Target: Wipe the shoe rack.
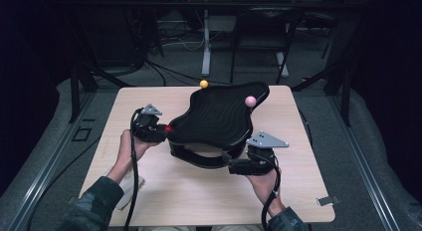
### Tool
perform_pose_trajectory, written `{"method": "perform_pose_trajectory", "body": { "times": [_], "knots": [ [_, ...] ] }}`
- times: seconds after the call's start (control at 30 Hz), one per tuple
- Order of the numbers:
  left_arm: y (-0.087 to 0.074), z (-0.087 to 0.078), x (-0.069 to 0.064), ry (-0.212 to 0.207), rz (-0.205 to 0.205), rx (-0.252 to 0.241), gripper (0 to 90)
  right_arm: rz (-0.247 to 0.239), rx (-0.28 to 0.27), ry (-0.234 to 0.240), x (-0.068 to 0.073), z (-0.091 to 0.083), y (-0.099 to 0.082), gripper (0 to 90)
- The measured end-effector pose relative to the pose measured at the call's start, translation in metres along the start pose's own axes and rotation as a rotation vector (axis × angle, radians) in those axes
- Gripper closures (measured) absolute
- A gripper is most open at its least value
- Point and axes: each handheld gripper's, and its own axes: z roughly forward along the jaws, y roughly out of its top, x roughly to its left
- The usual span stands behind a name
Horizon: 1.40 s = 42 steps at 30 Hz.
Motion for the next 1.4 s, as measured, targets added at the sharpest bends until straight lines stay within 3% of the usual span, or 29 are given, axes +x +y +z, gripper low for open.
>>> {"method": "perform_pose_trajectory", "body": {
  "times": [0.07, 0.47, 0.77, 0.97, 1.0, 1.07, 1.23, 1.3, 1.4],
  "knots": [
    [0.000, 0.000, 0.000, 0.001, 0.002, -0.001, 60.1, 0.000, -0.002, -0.025, 0.000, -0.001, 0.001, 5.7],
    [-0.003, -0.001, -0.008, -0.002, 0.008, -0.008, 60.2, 0.009, 0.000, -0.058, -0.013, 0.004, 0.002, 4.7],
    [-0.008, -0.005, -0.021, -0.007, 0.009, -0.010, 60.2, 0.022, 0.012, -0.086, -0.021, 0.017, 0.004, 5.2],
    [-0.011, -0.007, -0.022, -0.038, 0.016, -0.025, 59.6, 0.019, 0.015, -0.088, -0.023, 0.021, 0.005, 6.7],
    [-0.011, -0.009, -0.020, -0.040, 0.015, -0.041, 57.9, 0.018, 0.014, -0.088, -0.023, 0.021, 0.005, 6.8],
    [-0.009, -0.014, -0.014, -0.042, 0.000, -0.056, 45.1, 0.017, 0.019, -0.088, -0.023, 0.021, 0.005, 6.7],
    [-0.004, -0.023, 0.005, 0.037, -0.035, -0.096, 21.4, 0.020, 0.017, -0.096, -0.025, 0.021, 0.005, 7.0],
    [-0.003, -0.019, 0.013, 0.090, -0.025, -0.073, 17.2, 0.020, 0.017, -0.101, -0.026, 0.020, 0.005, 7.0],
    [-0.004, -0.007, 0.026, 0.120, -0.071, -0.049, 9.6, 0.020, 0.016, -0.106, -0.029, 0.020, 0.005, 7.1]
  ]
}}
